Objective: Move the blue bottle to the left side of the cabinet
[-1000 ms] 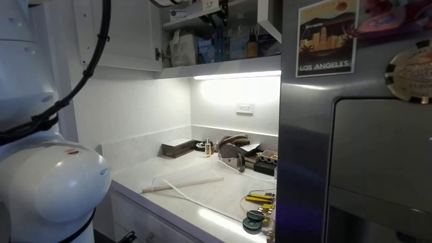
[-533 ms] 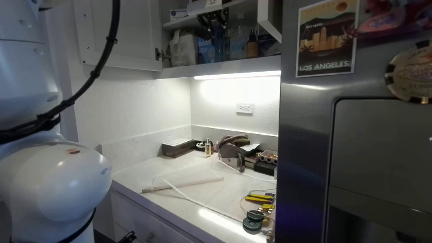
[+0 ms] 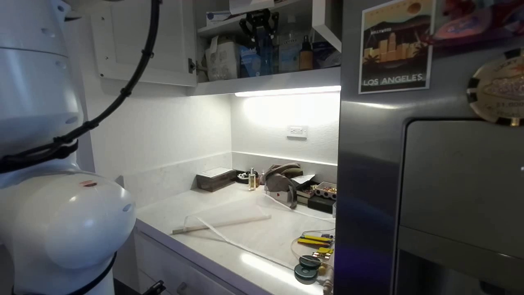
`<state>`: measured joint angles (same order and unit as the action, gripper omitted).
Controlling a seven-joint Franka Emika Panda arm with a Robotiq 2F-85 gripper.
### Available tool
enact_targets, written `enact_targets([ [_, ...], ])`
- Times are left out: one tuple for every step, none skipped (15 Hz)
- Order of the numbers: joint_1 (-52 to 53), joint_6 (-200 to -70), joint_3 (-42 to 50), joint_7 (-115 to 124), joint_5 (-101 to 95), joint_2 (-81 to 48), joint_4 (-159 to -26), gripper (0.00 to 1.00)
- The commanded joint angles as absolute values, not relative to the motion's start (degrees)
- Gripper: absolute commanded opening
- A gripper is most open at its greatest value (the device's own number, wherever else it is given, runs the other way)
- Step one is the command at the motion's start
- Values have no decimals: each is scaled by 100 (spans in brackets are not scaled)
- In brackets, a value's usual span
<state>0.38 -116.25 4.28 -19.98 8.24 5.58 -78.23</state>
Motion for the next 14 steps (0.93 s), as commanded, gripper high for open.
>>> enact_targets([
  [46,-10925,510,-2458,1222,301,-7314,29],
  [36,-10738,517,-2549,1295,261,-7232,29],
  [26,-10551,521,-2622,1326,235,-7162,29],
  [15,-10396,528,-2693,1330,226,-7117,29],
  [5,-10269,531,-2748,1298,240,-7098,29],
  [-2,-10157,540,-2783,1268,273,-7107,29],
  [-9,-10066,555,-2821,1237,320,-7135,29],
  [-16,-9961,572,-2817,1189,376,-7155,29],
  [-23,-9879,593,-2857,1173,447,-7206,29],
  [-27,-9780,619,-2885,1179,492,-7223,29],
  [-26,-9693,641,-2886,1165,546,-7248,29],
  [-31,-9582,651,-2884,1149,607,-7273,29],
  [-38,-9479,656,-2892,1121,678,-7306,29],
  [-40,-9356,663,-2916,1120,734,-7319,29],
])
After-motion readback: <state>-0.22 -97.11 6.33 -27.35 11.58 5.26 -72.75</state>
